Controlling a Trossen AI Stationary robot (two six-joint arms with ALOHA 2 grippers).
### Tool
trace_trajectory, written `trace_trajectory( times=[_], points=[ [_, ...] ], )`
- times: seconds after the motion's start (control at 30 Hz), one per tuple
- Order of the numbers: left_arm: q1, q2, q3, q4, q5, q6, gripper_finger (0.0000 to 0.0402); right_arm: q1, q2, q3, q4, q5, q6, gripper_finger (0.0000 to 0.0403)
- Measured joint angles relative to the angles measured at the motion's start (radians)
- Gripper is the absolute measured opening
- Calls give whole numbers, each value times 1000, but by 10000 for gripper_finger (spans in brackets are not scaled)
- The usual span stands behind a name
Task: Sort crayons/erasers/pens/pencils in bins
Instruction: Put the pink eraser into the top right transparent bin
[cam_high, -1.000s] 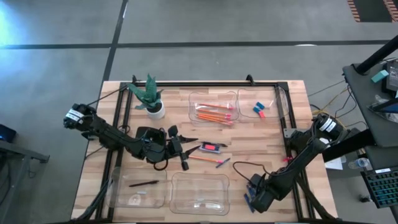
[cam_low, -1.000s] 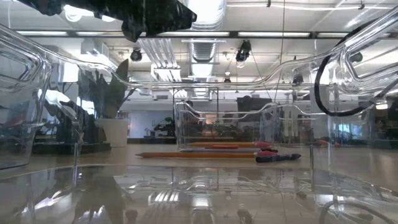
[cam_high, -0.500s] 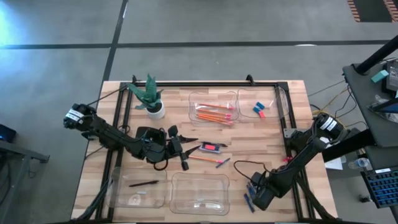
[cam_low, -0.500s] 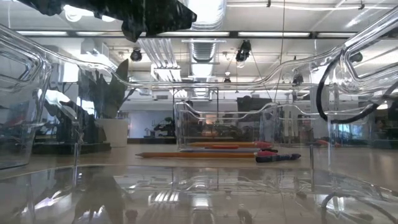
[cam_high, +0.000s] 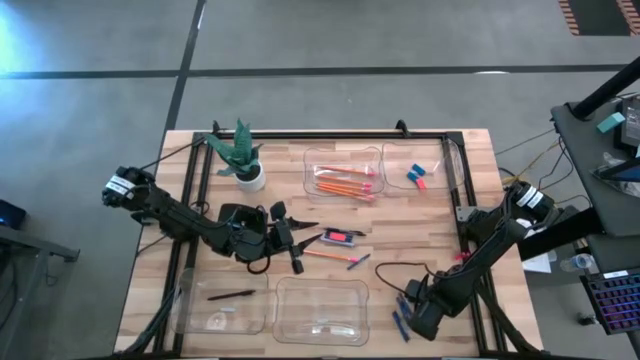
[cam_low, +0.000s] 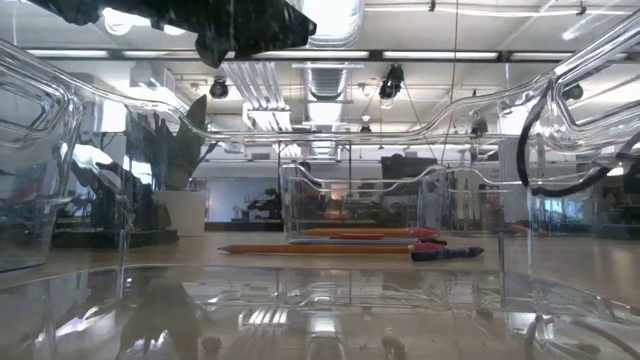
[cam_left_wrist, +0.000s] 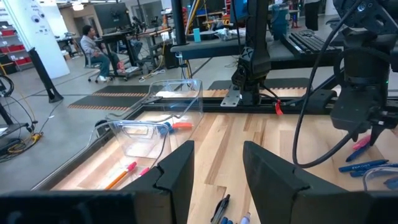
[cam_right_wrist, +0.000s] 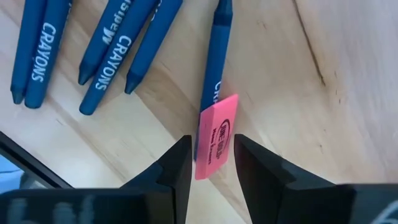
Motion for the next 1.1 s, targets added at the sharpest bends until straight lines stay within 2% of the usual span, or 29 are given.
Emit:
trace_trajectory(
  times=[0.7, 0.9, 1.1],
  points=[
    [0, 0, 0, 0, 0, 0, 125, -4, -2, -10, -10, 1, -80, 59],
    [0, 0, 0, 0, 0, 0, 125, -6, -34, -4, -7, -57, -116, 59],
    [0, 0, 0, 0, 0, 0, 125, -7, -83, -4, -8, 34, -115, 58]
  ],
)
